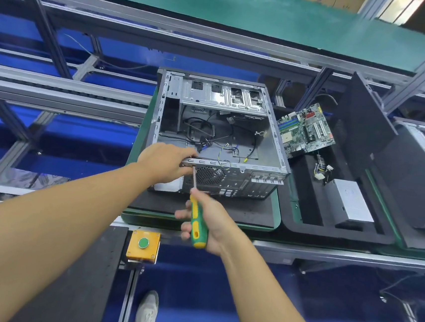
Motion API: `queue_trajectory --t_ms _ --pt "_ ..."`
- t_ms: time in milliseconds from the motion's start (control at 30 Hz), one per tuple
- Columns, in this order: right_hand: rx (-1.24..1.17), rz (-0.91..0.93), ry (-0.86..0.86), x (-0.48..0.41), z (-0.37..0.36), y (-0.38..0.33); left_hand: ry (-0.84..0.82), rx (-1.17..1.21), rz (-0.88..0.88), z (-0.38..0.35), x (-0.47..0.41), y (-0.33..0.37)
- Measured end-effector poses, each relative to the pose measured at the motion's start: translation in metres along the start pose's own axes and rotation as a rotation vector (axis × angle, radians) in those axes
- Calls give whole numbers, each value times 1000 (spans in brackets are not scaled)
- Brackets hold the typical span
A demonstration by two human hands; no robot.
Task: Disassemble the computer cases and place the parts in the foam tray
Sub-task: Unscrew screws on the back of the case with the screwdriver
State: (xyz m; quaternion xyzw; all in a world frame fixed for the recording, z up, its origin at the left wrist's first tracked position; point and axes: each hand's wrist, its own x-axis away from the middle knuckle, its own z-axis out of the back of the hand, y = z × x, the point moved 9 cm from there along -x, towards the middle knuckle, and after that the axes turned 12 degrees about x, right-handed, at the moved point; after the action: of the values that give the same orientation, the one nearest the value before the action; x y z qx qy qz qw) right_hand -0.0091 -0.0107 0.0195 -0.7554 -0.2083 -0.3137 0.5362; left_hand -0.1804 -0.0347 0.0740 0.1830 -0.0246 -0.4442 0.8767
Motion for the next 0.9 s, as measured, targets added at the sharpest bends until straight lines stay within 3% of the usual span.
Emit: queue_trajectory --t_ms 67,167,433,600,733,900 --pt "-80 -44 -129 5 -4 -3 4 4 0 1 -1 0" --pt "-107 21 -139 8 0 -5 5 10 0 0 -1 0" --pt "32 171 135 -3 12 10 -1 13 9 1 1 1" --pt "-168 11 -130 1 1 8 -21 25 34 -2 -2 -1" --pt "-163 23 -184 3 2 6 -11 14 17 -1 -2 -2" --pt "-53 119 68 -3 20 13 -13 24 13 -2 -2 -4"
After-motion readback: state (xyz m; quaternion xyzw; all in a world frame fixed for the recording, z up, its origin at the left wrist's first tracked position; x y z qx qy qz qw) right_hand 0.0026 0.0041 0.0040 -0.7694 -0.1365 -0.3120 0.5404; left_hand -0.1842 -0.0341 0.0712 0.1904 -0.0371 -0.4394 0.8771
